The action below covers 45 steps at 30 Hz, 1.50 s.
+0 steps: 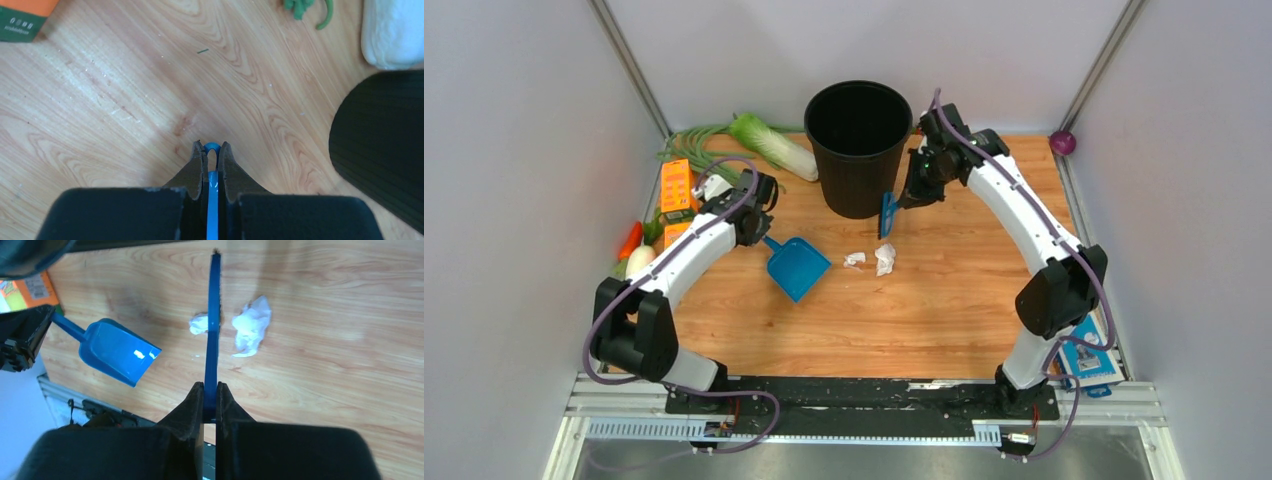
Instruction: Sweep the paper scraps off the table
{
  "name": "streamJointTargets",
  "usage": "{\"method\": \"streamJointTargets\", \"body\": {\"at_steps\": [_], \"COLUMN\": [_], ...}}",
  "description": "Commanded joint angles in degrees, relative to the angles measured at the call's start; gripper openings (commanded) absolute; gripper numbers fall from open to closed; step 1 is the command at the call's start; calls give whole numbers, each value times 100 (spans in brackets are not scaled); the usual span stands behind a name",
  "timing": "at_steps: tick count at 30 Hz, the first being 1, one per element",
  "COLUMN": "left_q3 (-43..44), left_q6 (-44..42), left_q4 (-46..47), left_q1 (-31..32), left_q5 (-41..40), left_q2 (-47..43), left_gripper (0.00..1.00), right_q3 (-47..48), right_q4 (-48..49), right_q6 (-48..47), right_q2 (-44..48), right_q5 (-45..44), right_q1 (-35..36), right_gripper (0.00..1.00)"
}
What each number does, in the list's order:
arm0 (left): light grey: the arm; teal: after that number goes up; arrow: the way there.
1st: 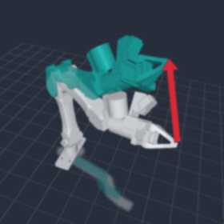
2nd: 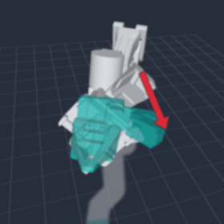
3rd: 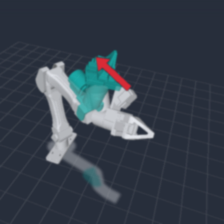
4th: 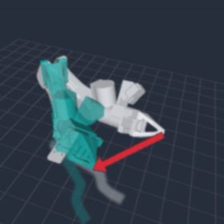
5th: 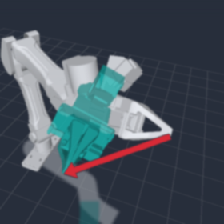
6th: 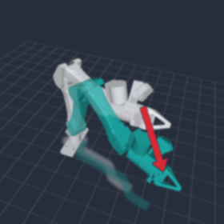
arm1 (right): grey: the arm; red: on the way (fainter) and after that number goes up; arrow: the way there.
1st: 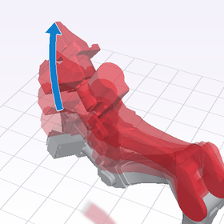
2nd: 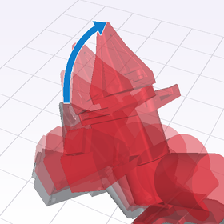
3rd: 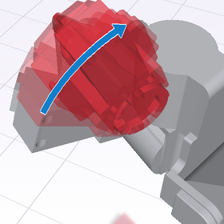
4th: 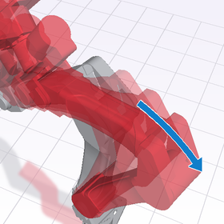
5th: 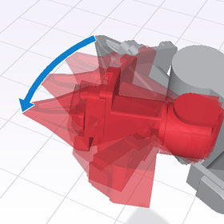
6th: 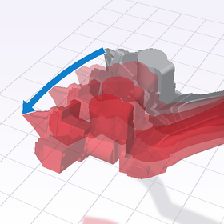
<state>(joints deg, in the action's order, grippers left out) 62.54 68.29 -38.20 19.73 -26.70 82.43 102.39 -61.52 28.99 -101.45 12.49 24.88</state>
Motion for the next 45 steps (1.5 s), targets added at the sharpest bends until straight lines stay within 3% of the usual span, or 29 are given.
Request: {"method": "streamJointTargets", "body": {"at_steps": [1, 5, 11, 15, 26, 31, 35, 45], "left_q3": [197, -48, -813, -884, -24, -23, 12, -14], "left_q6": [833, 1440, 2302, 2812, 2734, 2716, 2558, 2452], "left_q4": [-452, -311, 522, 532, 5, -4, 5, 40], "left_q1": [-30, -30, -22, 5, 84, 110, 110, 110], "left_q5": [-397, -660, -820, -609, -907, -907, -916, -881], "left_q2": [115, 89, 167, 519, 1178, 1214, 1266, 1293], "left_gripper": [0, 0, 0, 0, 0, 0, 0, 0], "right_q3": [571, 432, -640, -931, 8, 579, 852, 1248], "right_q4": [-975, -1371, -1285, -1126, -1082, -1073, -977, -906], "right_q6": [-332, -351, -122, -17, 115, 220, 309, 317], "right_q2": [257, 292, 389, 346, -665, -1034, -1193, -1351], "right_q5": [-1088, -2021, -2233, -2251, -1707, -1346, -591, -309], "right_q1": [-115, -107, 77, 393, 1369, 1686, 1827, 1871], "right_gripper": [0, 0, 0, 0, 0, 0, 0, 0]}}
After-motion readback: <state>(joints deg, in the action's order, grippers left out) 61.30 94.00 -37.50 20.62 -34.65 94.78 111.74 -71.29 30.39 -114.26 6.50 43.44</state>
